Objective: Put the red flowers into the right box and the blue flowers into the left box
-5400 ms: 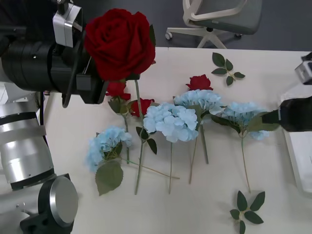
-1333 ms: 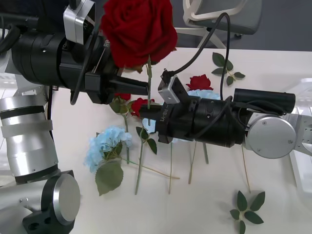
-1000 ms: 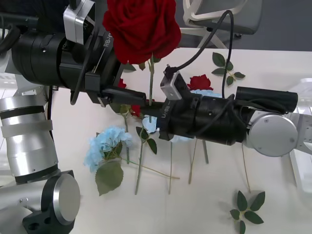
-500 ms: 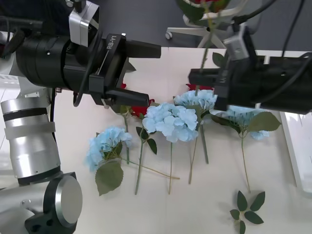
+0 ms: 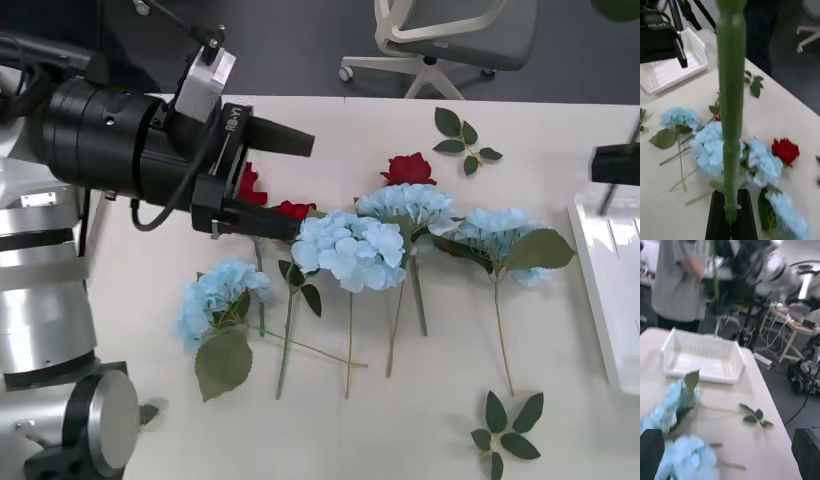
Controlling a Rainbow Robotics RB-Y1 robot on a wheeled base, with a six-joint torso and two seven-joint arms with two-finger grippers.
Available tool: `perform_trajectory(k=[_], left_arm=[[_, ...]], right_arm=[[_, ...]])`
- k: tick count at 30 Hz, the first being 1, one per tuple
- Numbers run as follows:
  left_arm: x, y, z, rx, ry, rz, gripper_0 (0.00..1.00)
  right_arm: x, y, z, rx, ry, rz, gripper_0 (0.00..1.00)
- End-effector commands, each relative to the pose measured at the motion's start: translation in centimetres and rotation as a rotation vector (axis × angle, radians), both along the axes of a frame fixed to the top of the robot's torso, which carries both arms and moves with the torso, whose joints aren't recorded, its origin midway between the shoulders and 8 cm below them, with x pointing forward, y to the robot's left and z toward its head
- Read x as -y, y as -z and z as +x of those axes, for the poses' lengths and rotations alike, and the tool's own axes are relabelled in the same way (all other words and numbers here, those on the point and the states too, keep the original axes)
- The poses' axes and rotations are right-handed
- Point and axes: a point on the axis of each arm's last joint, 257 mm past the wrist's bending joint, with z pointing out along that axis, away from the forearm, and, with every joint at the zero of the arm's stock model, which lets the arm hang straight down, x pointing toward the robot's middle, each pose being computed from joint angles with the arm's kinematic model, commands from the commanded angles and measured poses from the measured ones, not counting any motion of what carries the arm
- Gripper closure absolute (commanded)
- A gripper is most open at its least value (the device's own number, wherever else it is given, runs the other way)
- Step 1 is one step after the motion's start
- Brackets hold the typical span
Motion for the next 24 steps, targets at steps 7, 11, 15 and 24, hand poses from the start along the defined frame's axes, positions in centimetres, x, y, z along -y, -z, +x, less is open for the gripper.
perform_trajectory(k=[7, 11, 15, 24], left_arm=[[-7.2, 4.4, 4.3, -0.269, -0.462, 0.111, 0.0], [-9.2, 6.9, 6.0, -0.341, -0.63, 0.166, 0.0], [-10.1, 8.6, 7.3, -0.412, -0.744, 0.218, 0.0], [-9.7, 11.9, 10.0, -0.573, -0.975, 0.278, 0.0]], right_arm=[[5.4, 2.0, -0.8, -0.272, 0.294, -0.047, 1.0], [7.9, 2.9, 0.0, -0.351, 0.489, -0.058, 1.0], [9.8, 3.9, -0.1, -0.43, 0.64, -0.073, 1.0], [16.8, 6.1, -1.0, -0.498, 1.015, -0.209, 1.0]])
